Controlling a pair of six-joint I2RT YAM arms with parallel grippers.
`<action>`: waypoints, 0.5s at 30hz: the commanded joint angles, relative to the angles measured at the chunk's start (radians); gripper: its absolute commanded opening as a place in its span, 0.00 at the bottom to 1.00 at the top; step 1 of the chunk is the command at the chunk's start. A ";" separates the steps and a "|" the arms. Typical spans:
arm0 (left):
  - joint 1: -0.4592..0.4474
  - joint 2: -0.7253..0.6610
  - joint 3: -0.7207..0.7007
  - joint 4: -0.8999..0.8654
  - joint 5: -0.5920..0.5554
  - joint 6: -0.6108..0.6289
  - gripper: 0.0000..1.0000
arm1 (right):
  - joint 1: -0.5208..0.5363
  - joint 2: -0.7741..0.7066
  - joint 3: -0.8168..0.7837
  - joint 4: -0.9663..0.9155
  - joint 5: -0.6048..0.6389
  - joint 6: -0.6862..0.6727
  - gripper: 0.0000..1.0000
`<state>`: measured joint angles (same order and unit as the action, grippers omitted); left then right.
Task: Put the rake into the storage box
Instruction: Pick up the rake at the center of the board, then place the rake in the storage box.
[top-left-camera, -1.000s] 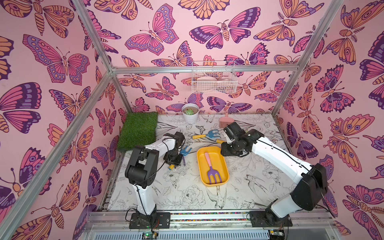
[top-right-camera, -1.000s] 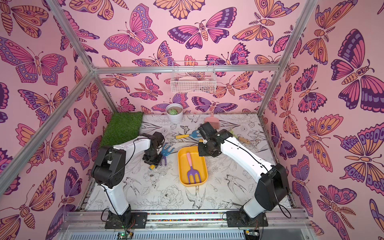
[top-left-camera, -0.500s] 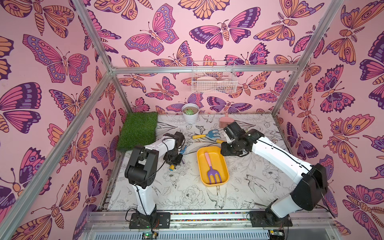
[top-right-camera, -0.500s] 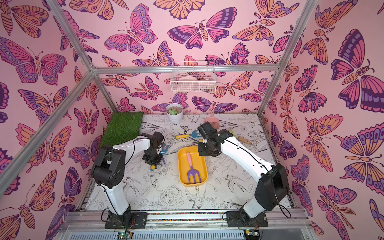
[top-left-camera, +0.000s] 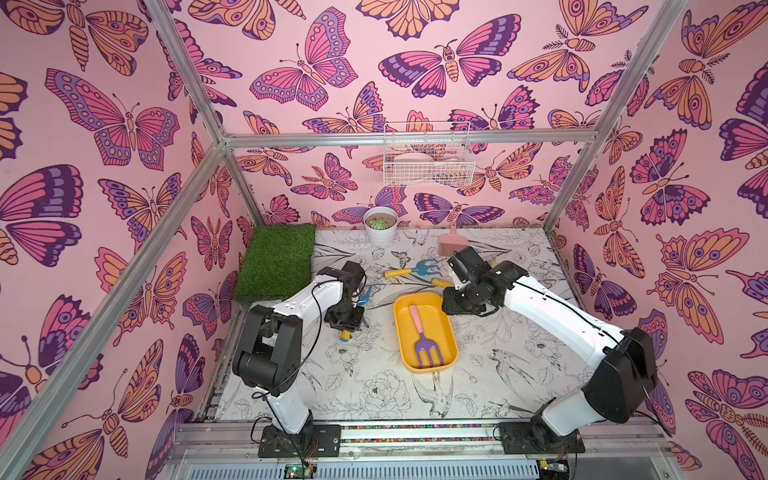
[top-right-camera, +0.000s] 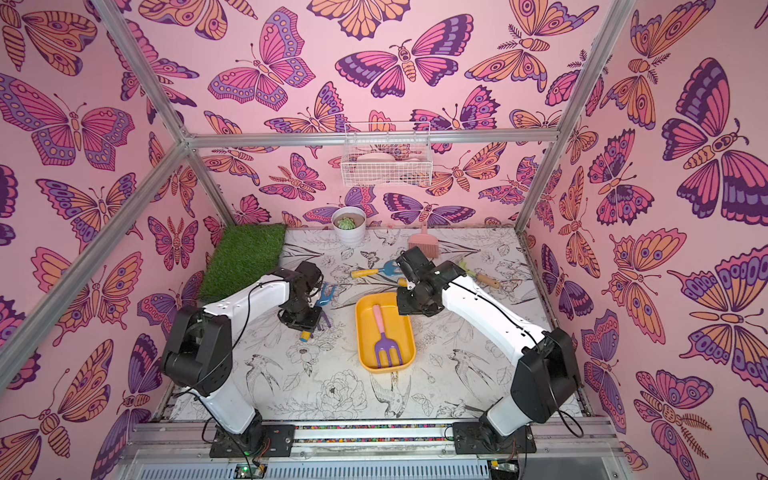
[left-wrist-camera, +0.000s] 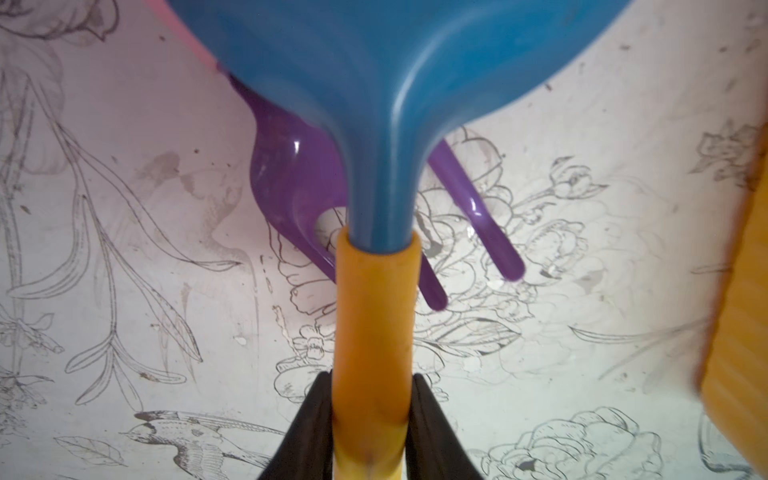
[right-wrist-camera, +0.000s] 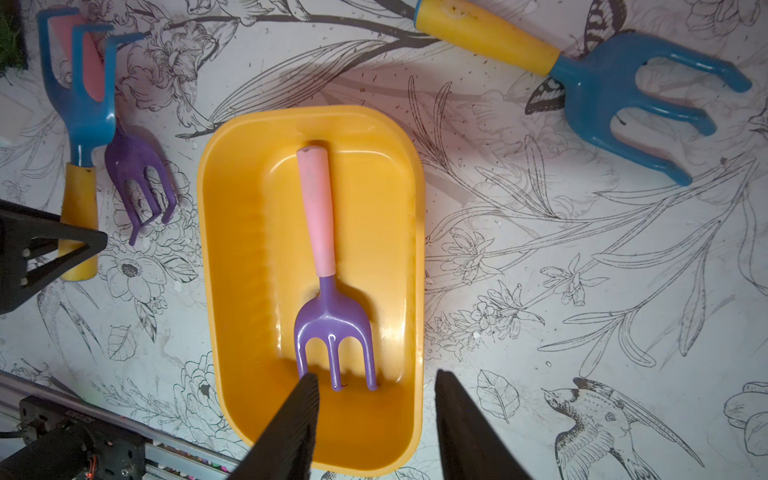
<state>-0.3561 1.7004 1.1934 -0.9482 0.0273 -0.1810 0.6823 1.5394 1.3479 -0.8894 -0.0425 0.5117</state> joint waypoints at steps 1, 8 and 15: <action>-0.018 -0.092 -0.029 -0.029 0.075 -0.107 0.00 | -0.002 -0.045 -0.015 -0.006 0.011 -0.011 0.50; -0.131 -0.229 -0.055 -0.014 0.149 -0.336 0.00 | -0.003 -0.096 -0.048 -0.002 0.013 -0.003 0.50; -0.280 -0.291 -0.071 0.033 0.160 -0.559 0.00 | -0.003 -0.156 -0.090 -0.002 0.013 0.006 0.50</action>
<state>-0.6037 1.4357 1.1439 -0.9363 0.1688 -0.6037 0.6823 1.4147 1.2724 -0.8825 -0.0425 0.5129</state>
